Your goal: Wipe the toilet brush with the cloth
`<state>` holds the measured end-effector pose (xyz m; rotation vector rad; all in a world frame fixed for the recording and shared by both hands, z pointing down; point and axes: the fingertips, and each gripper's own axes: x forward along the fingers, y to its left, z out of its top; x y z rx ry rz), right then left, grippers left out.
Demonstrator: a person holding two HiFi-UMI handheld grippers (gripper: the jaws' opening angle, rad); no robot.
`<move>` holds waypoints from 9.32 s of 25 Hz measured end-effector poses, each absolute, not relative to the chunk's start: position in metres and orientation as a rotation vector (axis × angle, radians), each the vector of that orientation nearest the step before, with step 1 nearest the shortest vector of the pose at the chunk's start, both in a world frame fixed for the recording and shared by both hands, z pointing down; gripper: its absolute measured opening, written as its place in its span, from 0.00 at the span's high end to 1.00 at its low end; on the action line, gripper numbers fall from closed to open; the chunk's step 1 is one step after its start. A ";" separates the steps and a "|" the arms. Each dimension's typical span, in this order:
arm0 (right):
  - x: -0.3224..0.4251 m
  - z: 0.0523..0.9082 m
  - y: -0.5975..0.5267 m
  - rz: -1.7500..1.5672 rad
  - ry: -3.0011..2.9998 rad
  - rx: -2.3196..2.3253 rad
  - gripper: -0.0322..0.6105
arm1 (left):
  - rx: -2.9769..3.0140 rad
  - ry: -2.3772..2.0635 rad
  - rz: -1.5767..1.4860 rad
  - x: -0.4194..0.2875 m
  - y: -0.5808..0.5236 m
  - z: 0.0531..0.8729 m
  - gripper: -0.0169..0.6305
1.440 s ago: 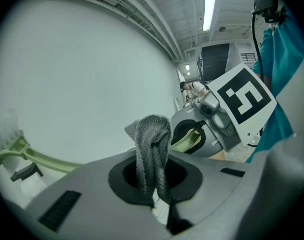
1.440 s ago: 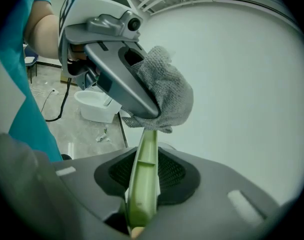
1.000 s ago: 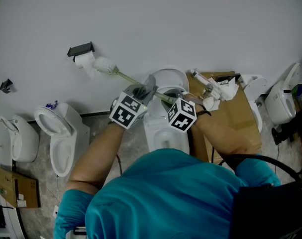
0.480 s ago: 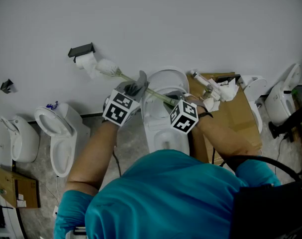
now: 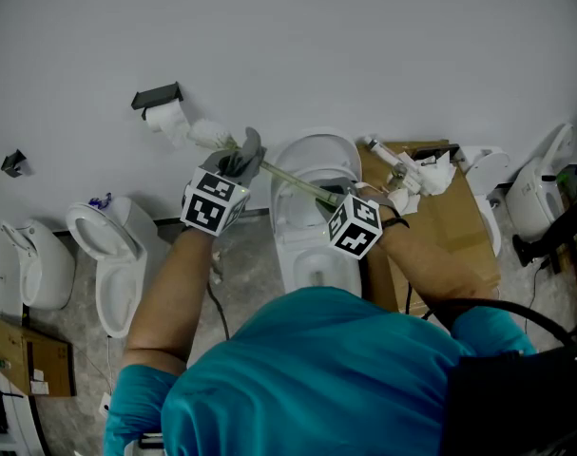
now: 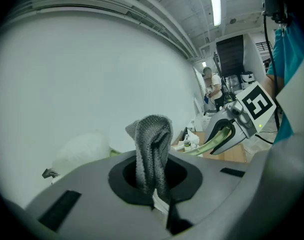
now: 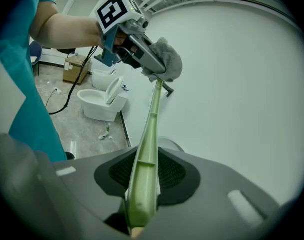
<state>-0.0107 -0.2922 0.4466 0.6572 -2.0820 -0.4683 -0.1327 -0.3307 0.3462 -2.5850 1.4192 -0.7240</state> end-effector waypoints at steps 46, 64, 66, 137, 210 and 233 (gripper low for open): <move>-0.030 0.411 -0.302 -0.333 -2.266 0.683 0.79 | -2.593 1.031 -0.840 -0.036 -0.296 0.386 0.94; -0.025 0.409 -0.297 -0.415 -2.232 0.684 0.79 | -2.568 1.167 -0.812 -0.071 -0.308 0.371 0.94; -0.025 0.410 -0.297 -0.422 -2.225 0.682 0.79 | -2.569 1.185 -0.804 -0.077 -0.310 0.369 0.94; -0.009 0.456 -0.313 -1.042 -1.622 0.624 0.80 | -2.880 0.938 -1.183 -0.027 -0.322 0.416 0.94; -0.001 0.448 -0.322 0.339 -2.430 0.803 0.95 | -2.530 0.862 -1.167 -0.004 -0.304 0.408 0.94; 0.022 0.431 -0.314 0.362 -2.535 0.789 0.95 | -2.504 1.134 -1.267 -0.096 -0.328 0.424 0.94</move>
